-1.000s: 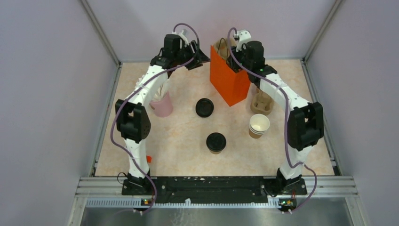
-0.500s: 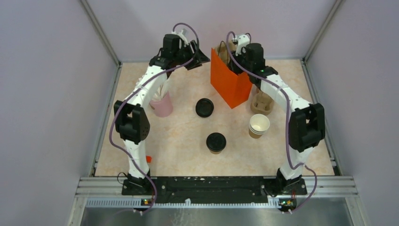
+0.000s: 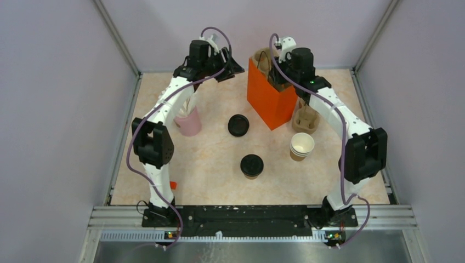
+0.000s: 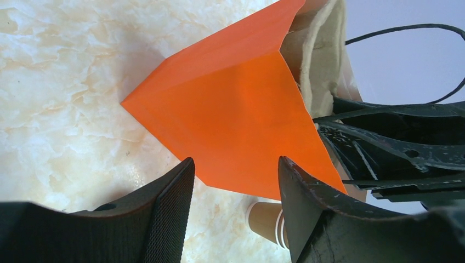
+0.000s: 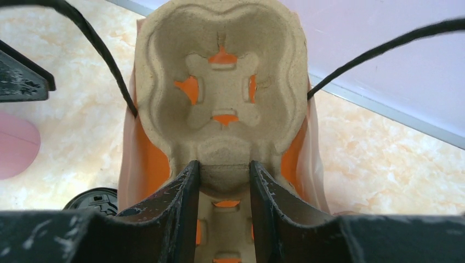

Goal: Pack the takeout coffee

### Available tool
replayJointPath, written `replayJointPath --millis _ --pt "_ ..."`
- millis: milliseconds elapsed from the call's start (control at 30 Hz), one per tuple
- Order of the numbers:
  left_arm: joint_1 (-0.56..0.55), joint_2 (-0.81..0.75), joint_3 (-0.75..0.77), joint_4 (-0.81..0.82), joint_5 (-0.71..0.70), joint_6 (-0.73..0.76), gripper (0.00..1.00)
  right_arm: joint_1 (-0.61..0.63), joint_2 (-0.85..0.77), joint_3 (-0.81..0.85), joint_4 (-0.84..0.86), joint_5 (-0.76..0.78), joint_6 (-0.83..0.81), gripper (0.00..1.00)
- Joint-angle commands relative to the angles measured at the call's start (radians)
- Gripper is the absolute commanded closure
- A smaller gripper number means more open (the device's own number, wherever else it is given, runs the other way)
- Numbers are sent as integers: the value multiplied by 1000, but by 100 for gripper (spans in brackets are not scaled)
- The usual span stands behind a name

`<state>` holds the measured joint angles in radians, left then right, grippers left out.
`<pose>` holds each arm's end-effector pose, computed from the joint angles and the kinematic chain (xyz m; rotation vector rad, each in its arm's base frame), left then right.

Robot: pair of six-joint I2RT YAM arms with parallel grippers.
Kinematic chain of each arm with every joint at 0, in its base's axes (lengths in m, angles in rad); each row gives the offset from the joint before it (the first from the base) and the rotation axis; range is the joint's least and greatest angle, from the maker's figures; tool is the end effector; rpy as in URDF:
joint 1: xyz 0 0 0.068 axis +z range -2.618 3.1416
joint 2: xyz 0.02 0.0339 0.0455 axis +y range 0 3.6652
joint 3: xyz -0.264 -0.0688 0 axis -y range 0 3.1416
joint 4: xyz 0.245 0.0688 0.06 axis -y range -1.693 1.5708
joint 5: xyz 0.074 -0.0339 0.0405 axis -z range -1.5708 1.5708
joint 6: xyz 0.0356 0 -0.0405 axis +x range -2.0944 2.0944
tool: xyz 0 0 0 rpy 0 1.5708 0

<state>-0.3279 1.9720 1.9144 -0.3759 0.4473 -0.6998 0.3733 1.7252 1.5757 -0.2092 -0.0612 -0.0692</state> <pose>0.4376 -0.1651 0.3578 -0.0888 2.1330 -1.0821 0.3850 0.1531 0.3587 -0.4652 1.8810 0.2620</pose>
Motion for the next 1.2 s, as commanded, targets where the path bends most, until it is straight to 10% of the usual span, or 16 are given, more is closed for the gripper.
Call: replayJointPath --millis 0,1167 --pt "7 -43 17 28 -9 19 36 10 -78 12 22 3 -3 81" --pt "16 -24 37 23 -4 23 34 11 73 75 -183 23 -4 78"
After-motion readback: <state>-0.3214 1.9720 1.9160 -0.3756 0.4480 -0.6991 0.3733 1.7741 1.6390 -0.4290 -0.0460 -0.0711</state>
